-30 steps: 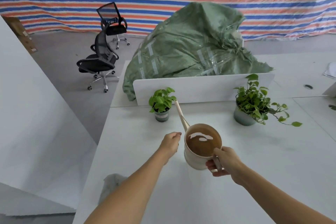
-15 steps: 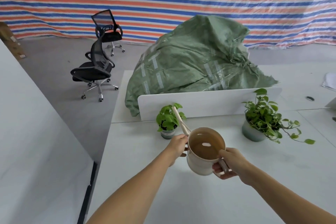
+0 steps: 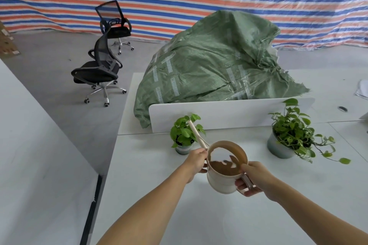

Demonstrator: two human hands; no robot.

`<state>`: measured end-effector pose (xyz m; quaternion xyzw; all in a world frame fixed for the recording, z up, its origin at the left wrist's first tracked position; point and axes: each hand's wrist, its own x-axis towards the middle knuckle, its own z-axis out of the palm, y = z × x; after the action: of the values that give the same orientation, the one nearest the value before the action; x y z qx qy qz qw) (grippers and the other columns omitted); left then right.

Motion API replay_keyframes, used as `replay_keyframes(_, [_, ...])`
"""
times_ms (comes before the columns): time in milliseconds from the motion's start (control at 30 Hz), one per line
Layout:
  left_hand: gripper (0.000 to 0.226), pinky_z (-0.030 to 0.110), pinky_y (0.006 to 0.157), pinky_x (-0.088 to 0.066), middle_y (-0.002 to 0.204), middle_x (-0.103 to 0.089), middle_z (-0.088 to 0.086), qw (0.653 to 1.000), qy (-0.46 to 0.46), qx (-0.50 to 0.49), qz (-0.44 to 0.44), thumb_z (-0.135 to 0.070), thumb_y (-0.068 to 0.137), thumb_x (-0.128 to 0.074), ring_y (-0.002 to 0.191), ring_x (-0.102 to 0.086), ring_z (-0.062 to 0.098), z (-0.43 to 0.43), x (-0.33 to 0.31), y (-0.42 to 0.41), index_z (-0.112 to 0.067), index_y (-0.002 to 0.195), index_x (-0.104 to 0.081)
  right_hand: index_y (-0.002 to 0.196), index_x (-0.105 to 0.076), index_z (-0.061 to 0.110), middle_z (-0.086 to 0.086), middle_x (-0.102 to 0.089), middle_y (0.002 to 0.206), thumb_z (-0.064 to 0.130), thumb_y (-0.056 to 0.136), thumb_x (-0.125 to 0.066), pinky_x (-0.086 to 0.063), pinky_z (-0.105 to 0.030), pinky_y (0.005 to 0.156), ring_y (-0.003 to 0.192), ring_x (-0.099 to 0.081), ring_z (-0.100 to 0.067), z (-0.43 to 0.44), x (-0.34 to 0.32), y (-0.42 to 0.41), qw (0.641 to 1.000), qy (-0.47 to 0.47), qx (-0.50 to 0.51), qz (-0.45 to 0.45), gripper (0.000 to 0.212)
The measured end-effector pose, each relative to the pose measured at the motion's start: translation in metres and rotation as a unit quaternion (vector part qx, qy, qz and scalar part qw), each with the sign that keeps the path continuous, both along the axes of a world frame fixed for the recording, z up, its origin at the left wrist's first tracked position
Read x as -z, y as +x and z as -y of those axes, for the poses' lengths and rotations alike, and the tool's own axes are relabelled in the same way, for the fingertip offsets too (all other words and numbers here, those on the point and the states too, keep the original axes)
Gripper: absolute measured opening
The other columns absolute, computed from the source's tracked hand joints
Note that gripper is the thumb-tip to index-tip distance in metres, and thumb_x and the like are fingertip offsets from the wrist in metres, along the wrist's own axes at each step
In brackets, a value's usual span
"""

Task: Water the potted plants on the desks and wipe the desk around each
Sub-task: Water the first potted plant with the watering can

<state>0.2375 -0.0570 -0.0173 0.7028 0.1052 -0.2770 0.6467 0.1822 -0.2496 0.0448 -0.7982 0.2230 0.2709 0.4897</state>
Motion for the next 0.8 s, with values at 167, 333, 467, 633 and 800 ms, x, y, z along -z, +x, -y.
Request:
replay_keyframes(167, [0.029, 0.031, 0.074, -0.051, 0.096, -0.062, 0.003, 1.0, -0.007, -0.002, -0.002, -0.022, 0.104, -0.034, 0.083, -0.058, 0.02, -0.002, 0.002, 0.002, -0.015, 0.111, -0.061, 0.103, -0.062, -0.001, -0.017, -0.071, 0.072, 0.008, 0.098, -0.041, -0.059, -0.04, 0.065, 0.065, -0.065, -0.029, -0.002, 0.0, 0.005, 1.0, -0.003, -0.005, -0.003, 0.023])
replay_keyframes(333, [0.028, 0.032, 0.074, -0.051, 0.095, -0.064, 0.003, 1.0, -0.012, -0.007, -0.007, -0.022, 0.104, -0.034, 0.081, -0.06, 0.02, -0.003, 0.005, 0.001, -0.018, 0.108, -0.062, 0.103, -0.062, -0.002, -0.017, -0.071, 0.072, 0.008, 0.098, -0.041, -0.058, -0.039, 0.063, 0.064, -0.065, -0.029, -0.003, -0.001, 0.004, 1.0, -0.005, -0.008, -0.006, 0.024])
replay_keyframes(467, [0.03, 0.03, 0.072, -0.053, 0.098, -0.063, 0.004, 1.0, -0.013, 0.001, -0.011, -0.023, 0.104, -0.034, 0.082, -0.06, 0.021, -0.002, 0.006, -0.002, -0.015, 0.112, -0.062, 0.105, -0.062, -0.003, -0.018, -0.071, 0.072, 0.008, 0.099, -0.04, -0.058, -0.039, 0.063, 0.064, -0.065, -0.03, -0.001, -0.003, 0.001, 1.0, -0.013, -0.008, -0.009, 0.025])
replay_keyframes(633, [0.032, 0.029, 0.069, -0.054, 0.103, -0.062, 0.009, 1.0, -0.018, 0.006, -0.02, -0.021, 0.104, -0.032, 0.085, -0.06, 0.024, 0.003, 0.005, -0.003, -0.013, 0.12, -0.059, 0.103, -0.061, -0.004, -0.018, -0.069, 0.069, 0.007, 0.098, -0.041, -0.055, -0.038, 0.06, 0.062, -0.063, -0.031, 0.001, -0.006, 0.0, 1.0, -0.024, -0.007, -0.008, 0.024])
replay_keyframes(800, [0.031, 0.029, 0.072, -0.054, 0.102, -0.062, 0.006, 0.999, -0.029, 0.013, -0.012, -0.021, 0.105, -0.031, 0.085, -0.06, 0.022, 0.009, 0.0, 0.004, -0.016, 0.121, -0.057, 0.104, -0.062, -0.003, -0.018, -0.07, 0.071, 0.008, 0.1, -0.04, -0.056, -0.038, 0.059, 0.064, -0.065, -0.031, 0.005, -0.009, 0.003, 1.0, -0.029, 0.004, -0.004, 0.025])
